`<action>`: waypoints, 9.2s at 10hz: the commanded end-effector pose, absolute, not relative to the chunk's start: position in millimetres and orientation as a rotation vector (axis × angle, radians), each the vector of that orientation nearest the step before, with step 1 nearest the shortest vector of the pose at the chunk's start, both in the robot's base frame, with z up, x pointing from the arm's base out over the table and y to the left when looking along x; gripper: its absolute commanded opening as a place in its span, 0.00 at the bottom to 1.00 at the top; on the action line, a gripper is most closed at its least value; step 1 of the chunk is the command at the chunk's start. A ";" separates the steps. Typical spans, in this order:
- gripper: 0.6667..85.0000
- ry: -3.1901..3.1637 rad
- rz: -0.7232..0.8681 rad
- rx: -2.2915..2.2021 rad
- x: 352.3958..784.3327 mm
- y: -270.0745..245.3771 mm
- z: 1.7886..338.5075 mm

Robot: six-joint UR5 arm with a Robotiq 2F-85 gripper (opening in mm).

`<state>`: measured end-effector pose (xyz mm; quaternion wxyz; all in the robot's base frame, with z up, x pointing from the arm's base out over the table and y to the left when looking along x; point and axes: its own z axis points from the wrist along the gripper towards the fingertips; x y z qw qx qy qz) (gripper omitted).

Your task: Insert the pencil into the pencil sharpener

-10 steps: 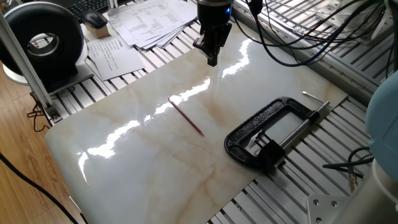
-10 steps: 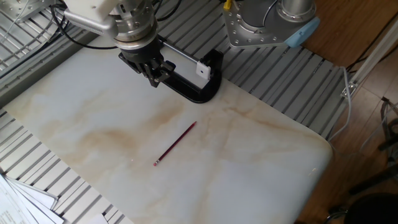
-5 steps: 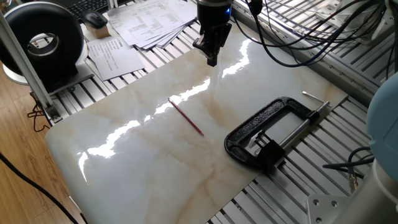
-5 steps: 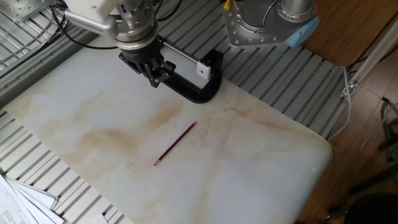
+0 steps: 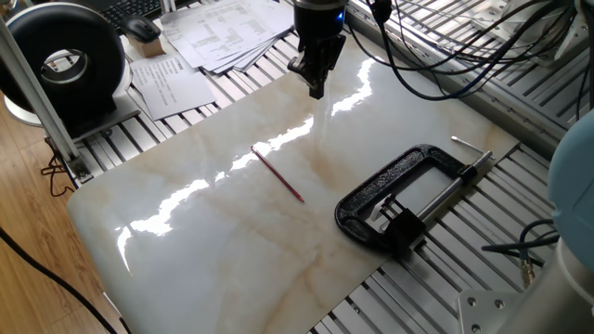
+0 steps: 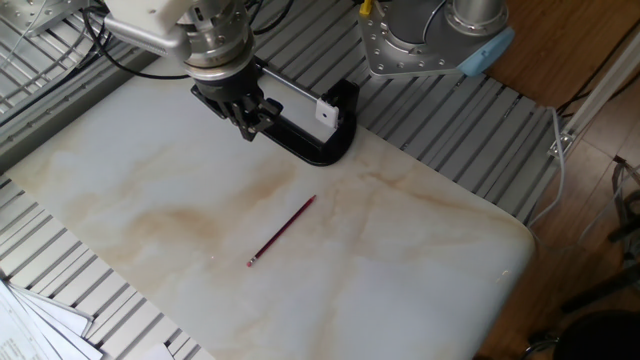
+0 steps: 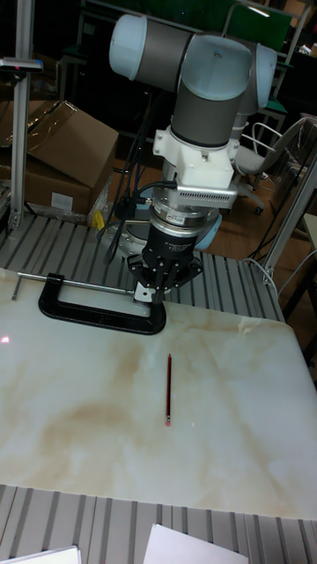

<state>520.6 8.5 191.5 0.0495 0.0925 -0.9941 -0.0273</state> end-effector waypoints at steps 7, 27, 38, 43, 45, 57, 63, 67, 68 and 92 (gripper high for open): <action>0.21 -3.124 -0.370 0.134 570.2 69.5 170.4; 0.53 -3.143 -0.033 0.090 610.8 86.1 80.7; 0.52 -3.152 -0.040 0.110 588.9 83.1 53.6; 0.53 -3.162 -0.063 0.120 572.0 75.6 46.1; 0.53 -3.172 -0.027 0.072 575.2 79.7 39.1; 0.53 -3.216 -0.049 0.114 582.5 98.4 21.3; 0.52 -3.249 -0.054 0.082 579.2 79.4 9.5; 0.49 -3.244 -0.066 0.089 576.5 84.9 10.7; 0.46 -3.246 -0.064 0.089 575.9 83.8 11.4; 0.01 -3.296 0.002 0.306 597.1 83.4 51.7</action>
